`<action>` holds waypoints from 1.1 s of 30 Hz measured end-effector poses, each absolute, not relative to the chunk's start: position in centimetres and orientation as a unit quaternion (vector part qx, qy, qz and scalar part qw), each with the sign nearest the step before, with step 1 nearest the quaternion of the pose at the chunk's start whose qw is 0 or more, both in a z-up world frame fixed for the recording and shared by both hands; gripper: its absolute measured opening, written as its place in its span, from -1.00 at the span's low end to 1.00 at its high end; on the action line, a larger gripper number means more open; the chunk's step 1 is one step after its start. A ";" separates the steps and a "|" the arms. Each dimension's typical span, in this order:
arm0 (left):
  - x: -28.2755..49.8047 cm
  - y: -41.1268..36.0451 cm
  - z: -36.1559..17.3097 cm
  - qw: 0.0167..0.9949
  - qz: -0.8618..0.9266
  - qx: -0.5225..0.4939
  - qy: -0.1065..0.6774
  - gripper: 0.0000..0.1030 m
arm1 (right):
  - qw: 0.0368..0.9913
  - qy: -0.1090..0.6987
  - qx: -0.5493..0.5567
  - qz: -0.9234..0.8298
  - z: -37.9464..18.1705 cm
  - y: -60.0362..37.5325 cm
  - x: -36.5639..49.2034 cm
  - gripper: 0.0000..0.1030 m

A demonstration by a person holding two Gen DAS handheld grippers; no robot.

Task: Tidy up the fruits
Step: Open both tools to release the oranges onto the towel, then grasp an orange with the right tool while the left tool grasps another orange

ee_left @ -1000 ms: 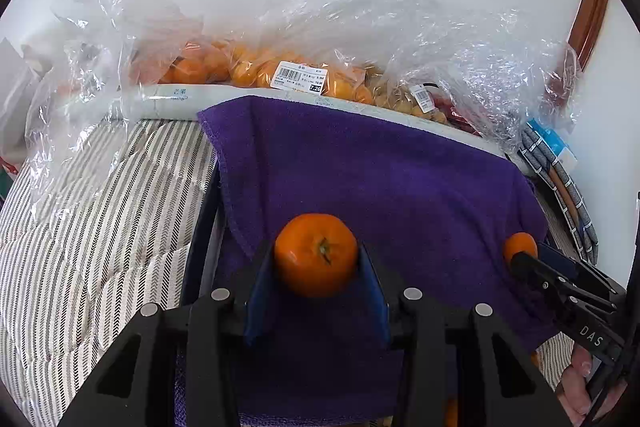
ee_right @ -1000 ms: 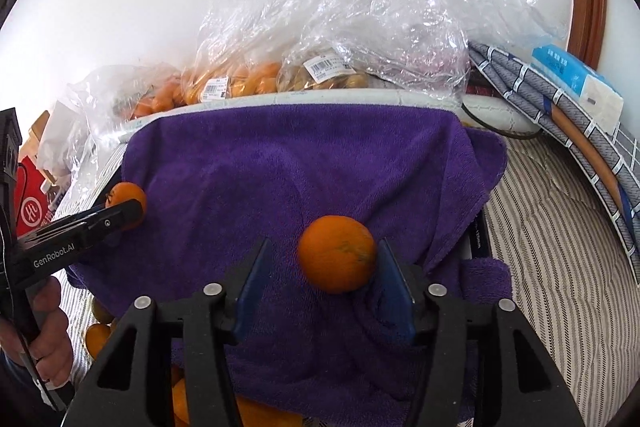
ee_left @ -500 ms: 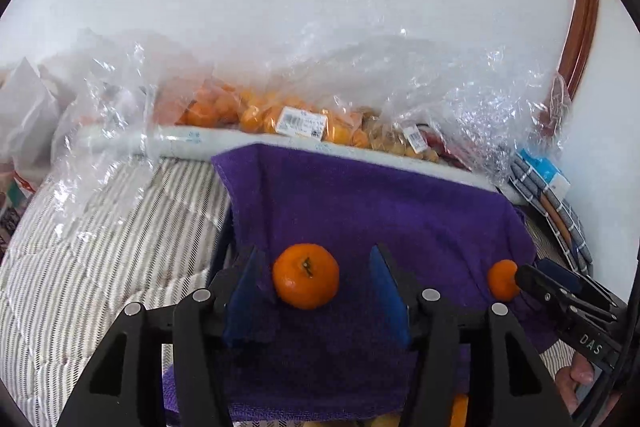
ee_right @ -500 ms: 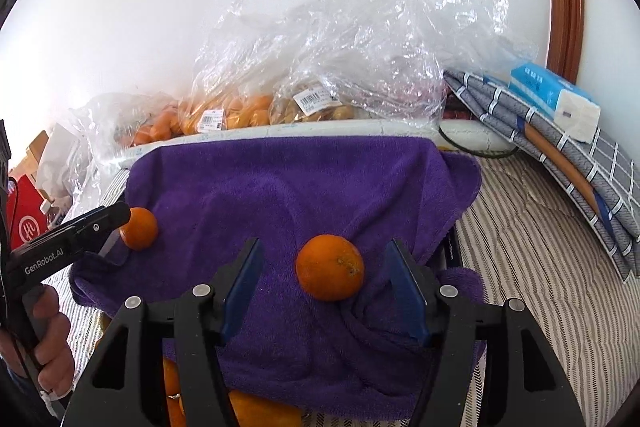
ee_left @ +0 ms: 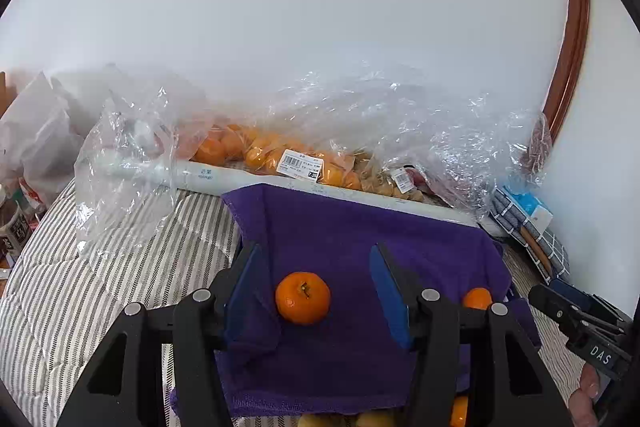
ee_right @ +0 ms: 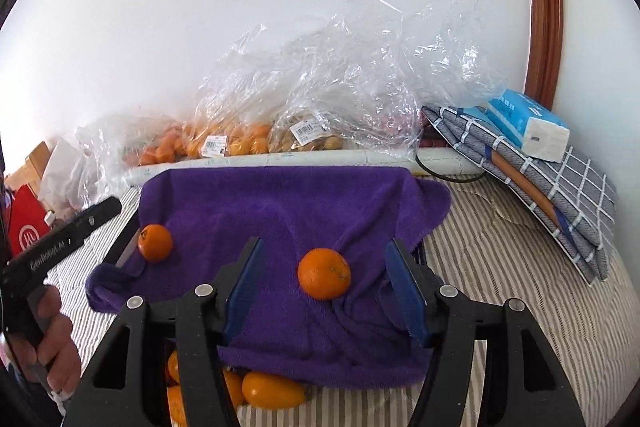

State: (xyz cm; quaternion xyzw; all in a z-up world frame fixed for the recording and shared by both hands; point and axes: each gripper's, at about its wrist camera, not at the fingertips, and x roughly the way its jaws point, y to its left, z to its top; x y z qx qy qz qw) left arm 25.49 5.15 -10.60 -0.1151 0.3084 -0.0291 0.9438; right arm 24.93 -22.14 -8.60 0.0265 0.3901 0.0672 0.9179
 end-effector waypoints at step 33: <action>14.7 9.3 -14.2 0.925 -0.010 -0.114 0.361 0.16 | 0.878 0.474 0.004 0.067 -13.2 -19.8 17.3 -0.01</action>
